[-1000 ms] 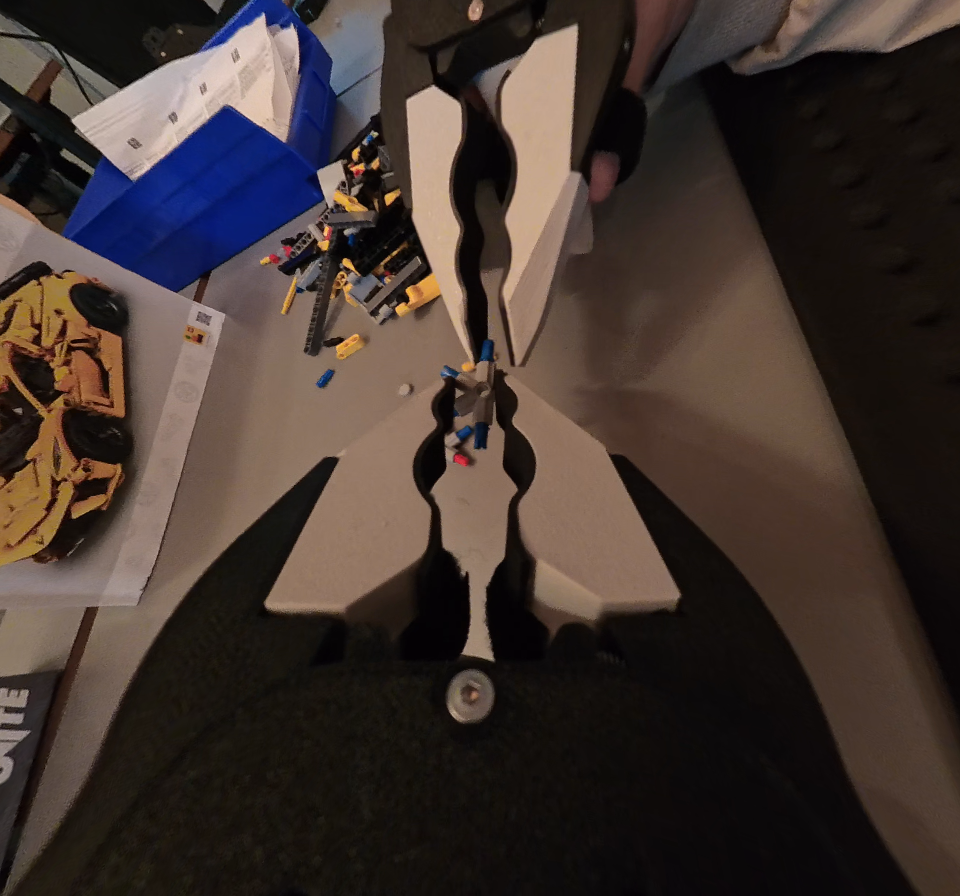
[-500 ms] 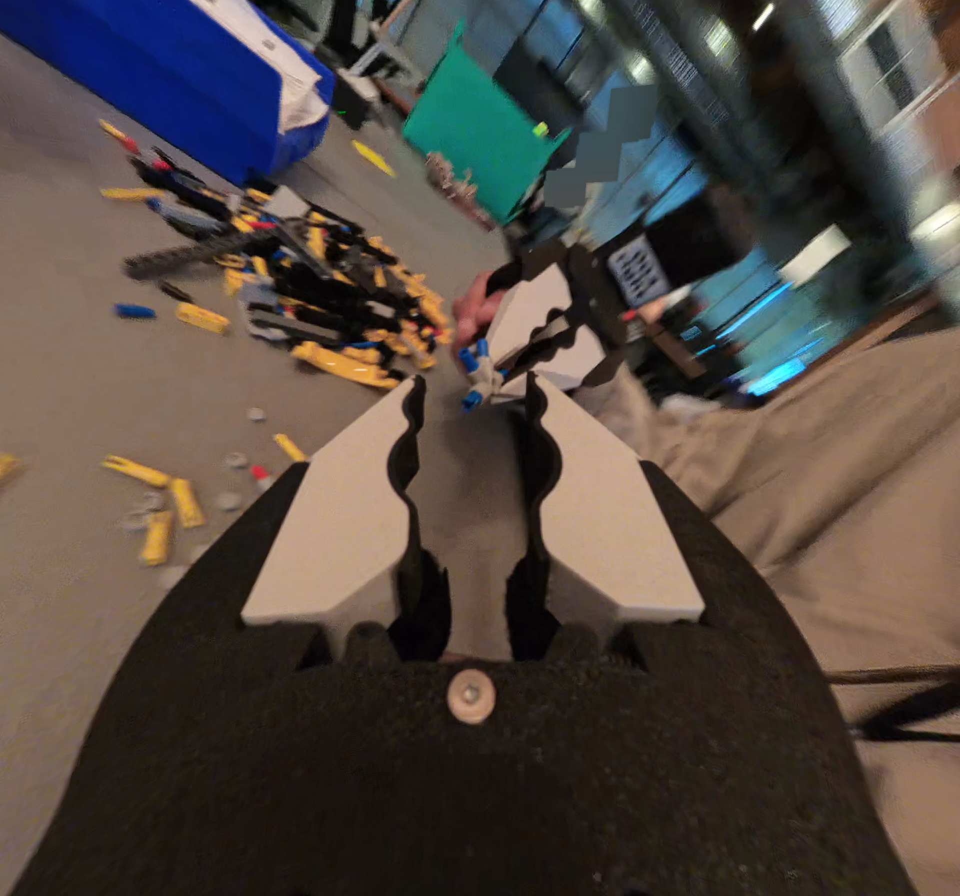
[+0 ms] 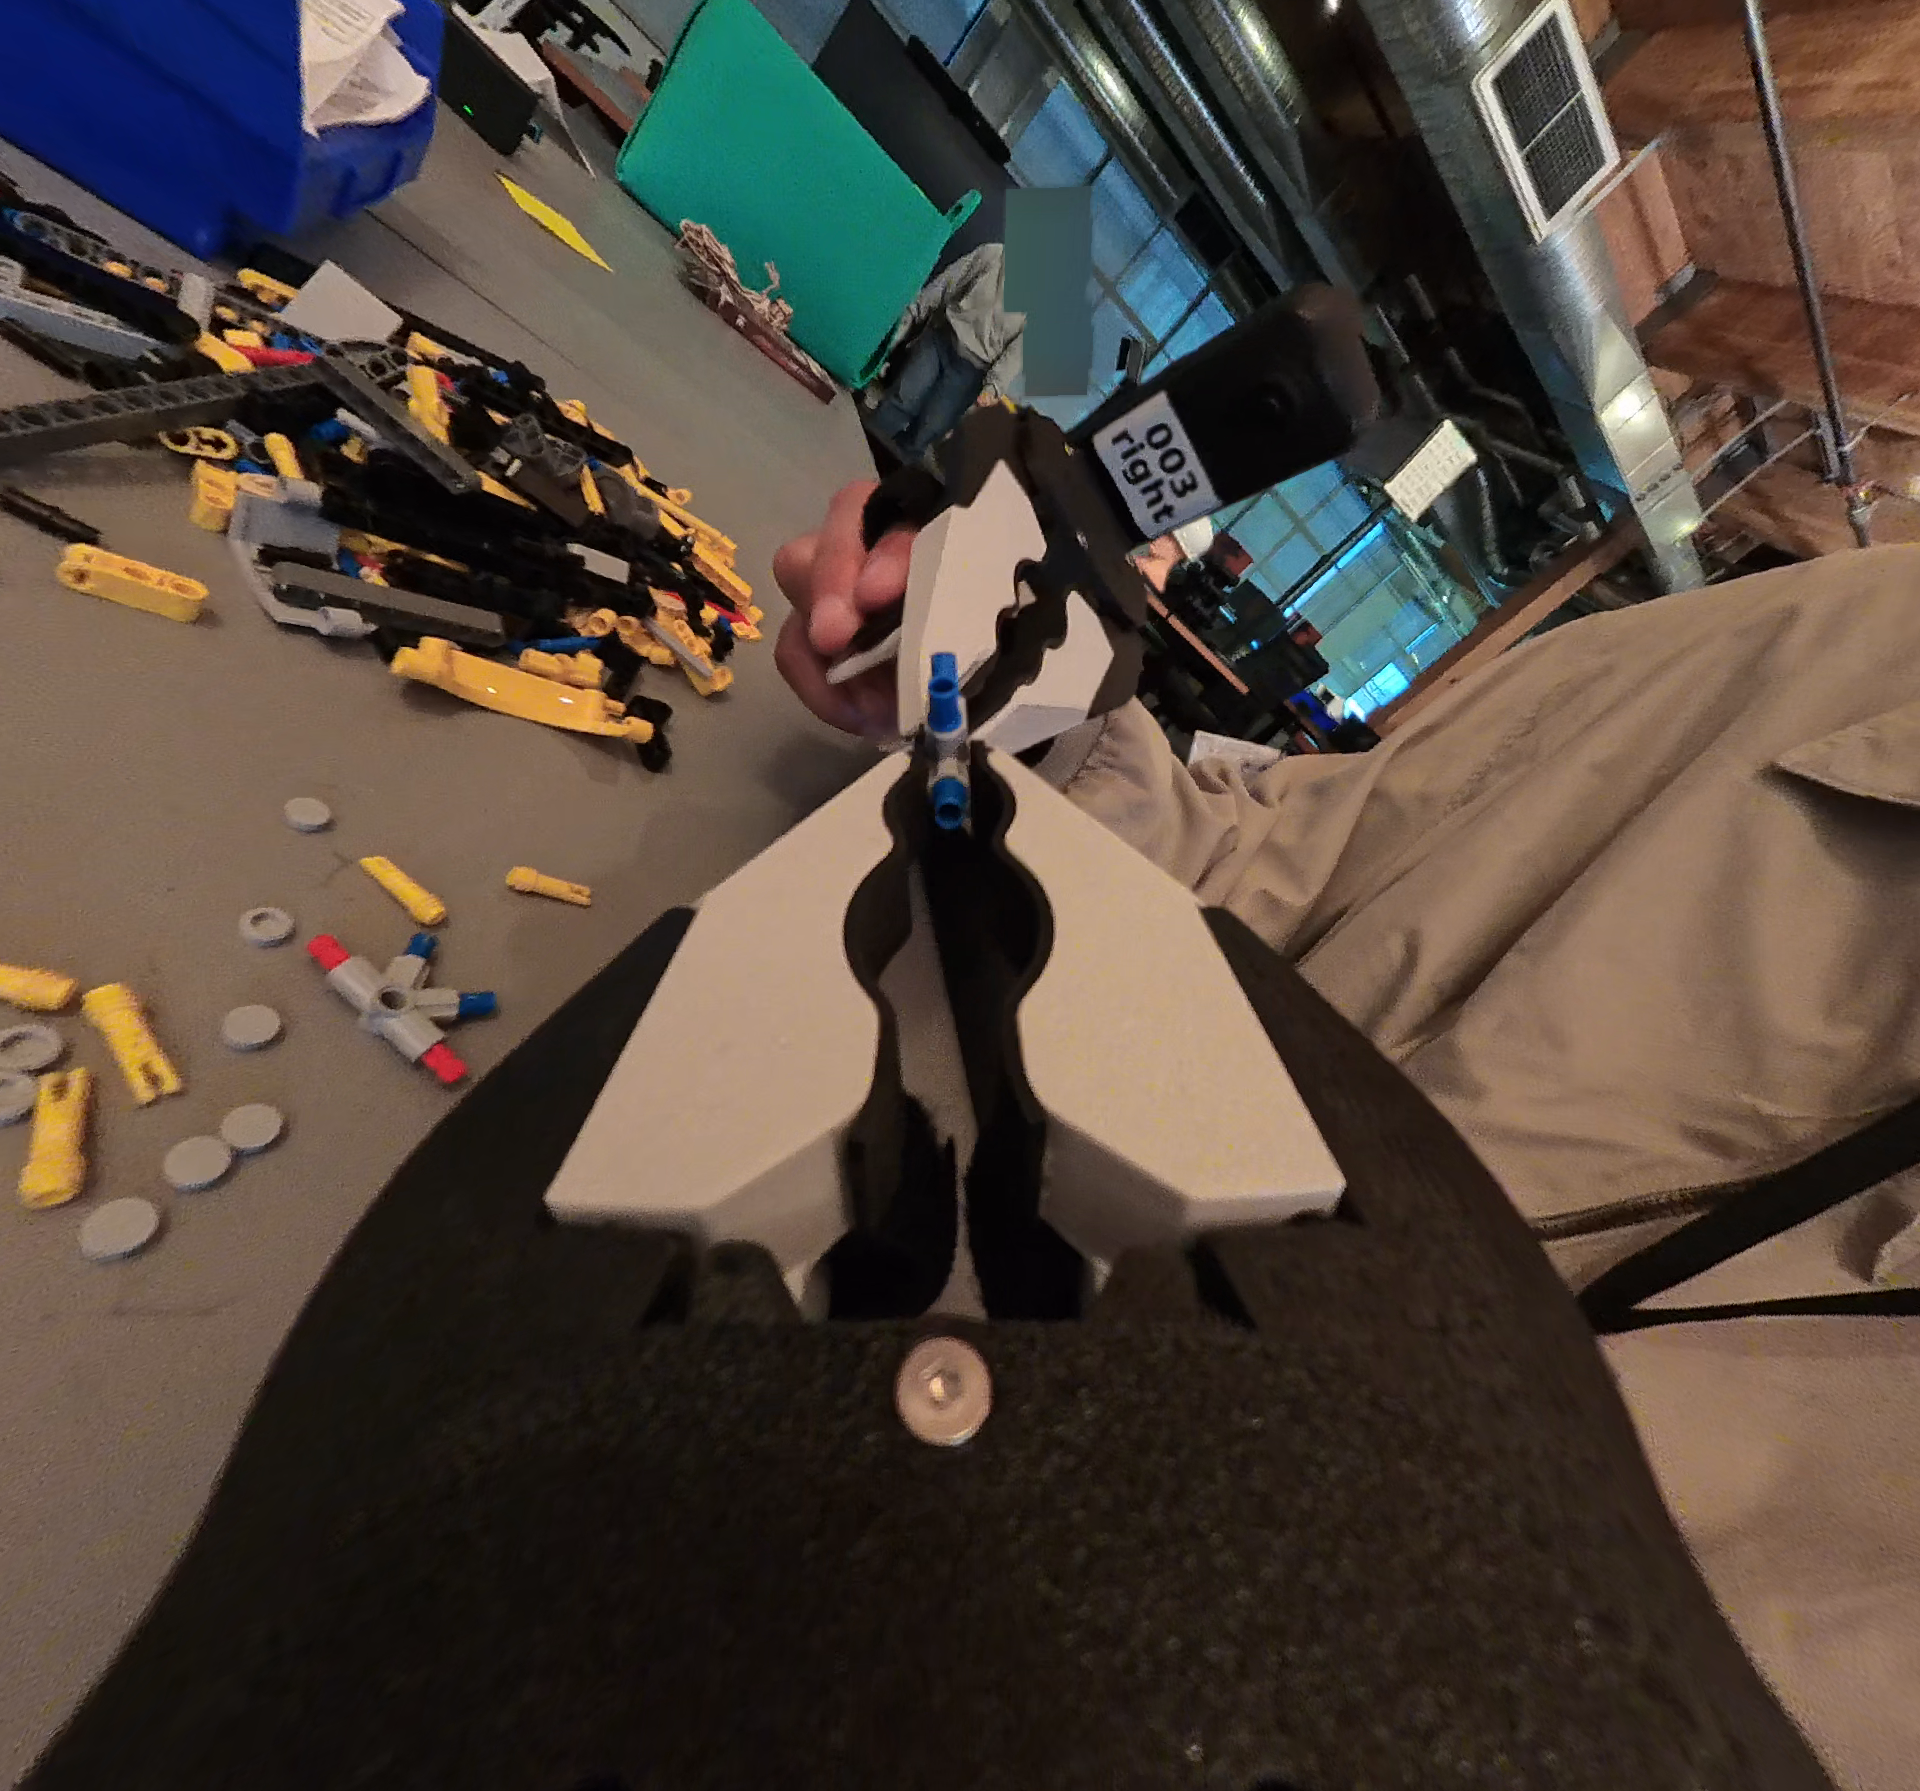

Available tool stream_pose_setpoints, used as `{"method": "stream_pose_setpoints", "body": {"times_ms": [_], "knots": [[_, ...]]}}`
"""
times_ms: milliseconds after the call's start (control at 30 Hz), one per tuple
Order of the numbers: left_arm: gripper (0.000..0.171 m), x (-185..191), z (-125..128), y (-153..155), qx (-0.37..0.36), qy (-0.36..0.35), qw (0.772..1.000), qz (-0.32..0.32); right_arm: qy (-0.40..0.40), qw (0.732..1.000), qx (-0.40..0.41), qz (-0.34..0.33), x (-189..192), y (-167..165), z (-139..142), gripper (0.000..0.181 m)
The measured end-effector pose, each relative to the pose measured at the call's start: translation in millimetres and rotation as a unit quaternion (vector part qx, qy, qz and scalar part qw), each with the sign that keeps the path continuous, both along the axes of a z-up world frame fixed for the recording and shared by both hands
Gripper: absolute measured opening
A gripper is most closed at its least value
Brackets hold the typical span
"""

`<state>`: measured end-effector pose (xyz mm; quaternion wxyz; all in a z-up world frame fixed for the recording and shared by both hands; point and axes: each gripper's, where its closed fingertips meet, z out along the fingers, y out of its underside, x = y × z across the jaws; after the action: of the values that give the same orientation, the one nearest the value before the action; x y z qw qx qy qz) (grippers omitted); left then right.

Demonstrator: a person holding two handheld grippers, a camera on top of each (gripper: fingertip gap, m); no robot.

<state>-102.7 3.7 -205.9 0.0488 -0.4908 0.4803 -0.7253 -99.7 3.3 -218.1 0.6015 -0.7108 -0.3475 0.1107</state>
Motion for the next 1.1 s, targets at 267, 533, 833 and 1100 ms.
{"method": "stream_pose_setpoints", "body": {"times_ms": [267, 533, 833, 1100], "knots": [[0.007, 1, -18, 30, 0.139, 0.016, 0.988, 0.067, 0.005, 0.95, -0.118, -0.29, 173, -12, -25, 0.003], [0.007, 6, -27, 3, 0.158, 0.011, 0.986, 0.042, 0.036, 0.899, -0.18, -0.399, 228, -28, -41, 0.02], [0.007, 3, -7, 2, 0.108, -0.03, 0.993, 0.043, 0.313, 0.937, -0.151, -0.036, 28, 14, 21, 0.032], [0.007, 1, 3, 2, 0.078, -0.048, 0.995, 0.038, 0.432, 0.889, -0.149, 0.027, -10, 24, 28, 0.004]]}}
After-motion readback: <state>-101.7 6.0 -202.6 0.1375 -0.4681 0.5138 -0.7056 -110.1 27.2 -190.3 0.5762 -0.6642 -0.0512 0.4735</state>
